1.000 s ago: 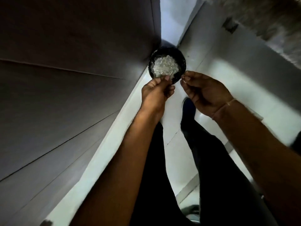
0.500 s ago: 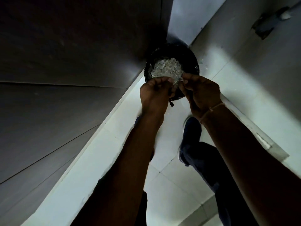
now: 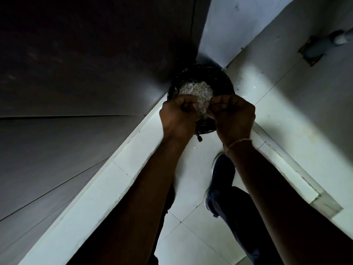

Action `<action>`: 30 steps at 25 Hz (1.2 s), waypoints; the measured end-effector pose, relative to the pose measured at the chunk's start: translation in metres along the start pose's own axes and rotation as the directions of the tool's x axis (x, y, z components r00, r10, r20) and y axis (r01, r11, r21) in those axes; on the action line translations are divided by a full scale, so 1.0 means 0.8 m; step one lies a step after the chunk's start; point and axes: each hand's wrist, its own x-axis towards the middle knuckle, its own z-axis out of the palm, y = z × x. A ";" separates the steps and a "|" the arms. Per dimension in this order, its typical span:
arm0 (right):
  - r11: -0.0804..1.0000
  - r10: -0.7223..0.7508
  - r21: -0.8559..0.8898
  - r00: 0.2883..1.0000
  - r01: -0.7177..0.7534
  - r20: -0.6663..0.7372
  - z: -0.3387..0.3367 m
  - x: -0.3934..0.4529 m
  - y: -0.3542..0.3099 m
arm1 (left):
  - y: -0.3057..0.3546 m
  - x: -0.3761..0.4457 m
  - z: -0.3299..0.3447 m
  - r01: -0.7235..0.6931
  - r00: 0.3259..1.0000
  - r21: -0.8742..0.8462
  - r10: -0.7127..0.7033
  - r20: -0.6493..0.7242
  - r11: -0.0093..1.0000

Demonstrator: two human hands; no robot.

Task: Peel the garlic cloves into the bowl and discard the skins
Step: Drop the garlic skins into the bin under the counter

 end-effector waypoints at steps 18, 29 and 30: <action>0.625 -0.530 -0.293 0.669 0.723 0.520 -0.029 -0.020 -0.011 | 0.007 -0.015 0.008 0.191 0.968 -0.428 -0.098 0.229 0.883; 0.569 -0.601 -0.437 0.715 0.697 0.357 -0.033 -0.014 -0.020 | 0.020 -0.012 0.005 0.245 0.956 -0.668 -0.063 0.285 0.703; 0.559 -0.620 -0.429 0.701 0.710 0.353 -0.032 -0.015 -0.020 | 0.019 -0.012 0.004 0.245 0.953 -0.650 -0.057 0.296 0.719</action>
